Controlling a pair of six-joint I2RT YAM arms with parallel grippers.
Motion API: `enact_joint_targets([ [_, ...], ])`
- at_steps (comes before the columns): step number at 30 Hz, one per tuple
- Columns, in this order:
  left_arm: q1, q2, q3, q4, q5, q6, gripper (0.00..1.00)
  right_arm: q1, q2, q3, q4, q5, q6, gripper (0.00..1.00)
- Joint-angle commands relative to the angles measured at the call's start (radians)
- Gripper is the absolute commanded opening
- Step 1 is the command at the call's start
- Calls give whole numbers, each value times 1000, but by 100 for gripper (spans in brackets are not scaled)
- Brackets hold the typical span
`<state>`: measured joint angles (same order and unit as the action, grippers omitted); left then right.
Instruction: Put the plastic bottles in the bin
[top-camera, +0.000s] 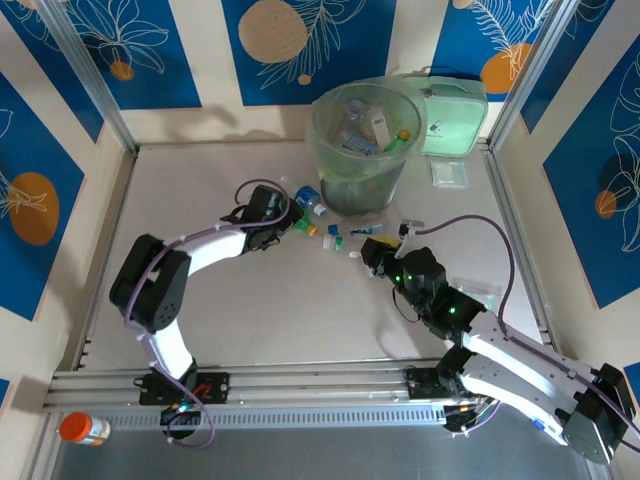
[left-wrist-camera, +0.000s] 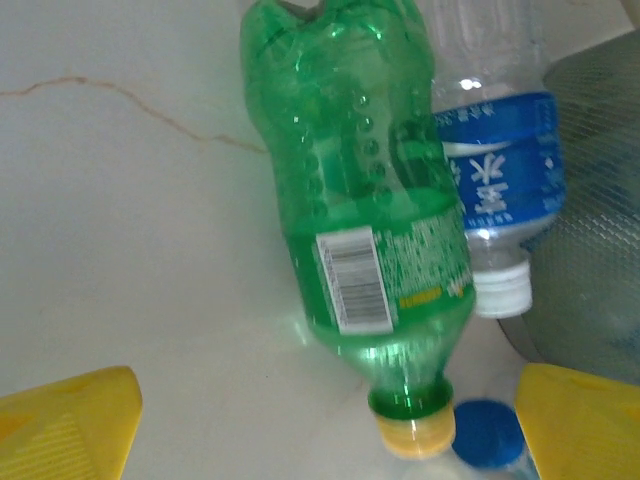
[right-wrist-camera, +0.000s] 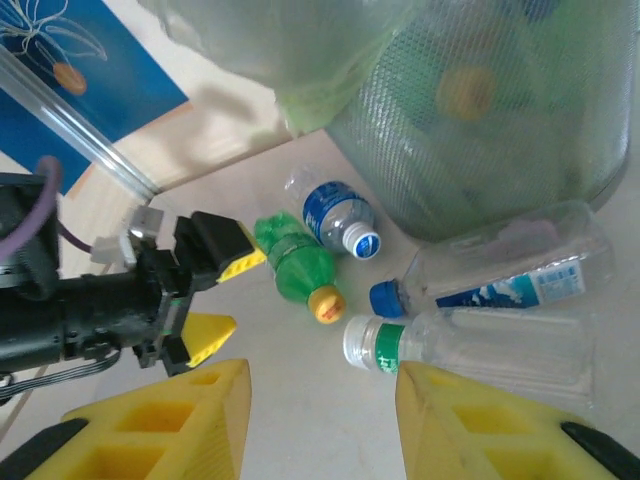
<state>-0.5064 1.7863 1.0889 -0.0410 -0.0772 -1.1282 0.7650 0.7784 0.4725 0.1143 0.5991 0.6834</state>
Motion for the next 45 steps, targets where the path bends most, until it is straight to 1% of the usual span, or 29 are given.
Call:
enact_joint_targets([
  [1,18,58,64,12,36,-16,96,-8,-16,-16,51,48,-18,43],
  [7,29,124,121,25,26,-6,95,-21,-16,-14,47,13,-13,43],
  [12,37,180,167,-38,2,-24,94,-26,-30,-14,37,19,-9,43],
  [14,37,191,169,-37,-5,-27,91,-28,-32,-14,36,20,-9,43],
  [19,41,199,155,-5,1,-35,82,-36,-21,-7,24,18,-5,43],
  [25,49,204,150,7,16,-25,63,-39,-20,-5,20,17,-7,43],
  [27,52,198,138,14,20,-24,60,-42,-23,-3,17,16,-8,43],
  [29,54,180,119,16,21,-19,59,-42,-24,-2,14,17,-11,43],
  [32,54,123,70,14,13,3,59,-41,-24,1,8,16,-11,43],
  [35,54,27,-1,12,8,37,59,-42,-24,5,5,8,-12,43],
  [39,51,-168,-137,34,7,108,57,-41,-13,5,19,-22,-32,45],
  [41,47,-270,-194,39,15,172,54,-42,0,8,30,-49,-44,46],
  [42,37,-326,-220,37,17,226,51,-41,9,9,40,-73,-52,48],
  [43,22,-382,-241,28,10,280,49,-40,20,6,70,-107,-63,49],
  [45,-23,-485,-291,15,-30,385,48,-32,49,8,114,-153,-79,51],
])
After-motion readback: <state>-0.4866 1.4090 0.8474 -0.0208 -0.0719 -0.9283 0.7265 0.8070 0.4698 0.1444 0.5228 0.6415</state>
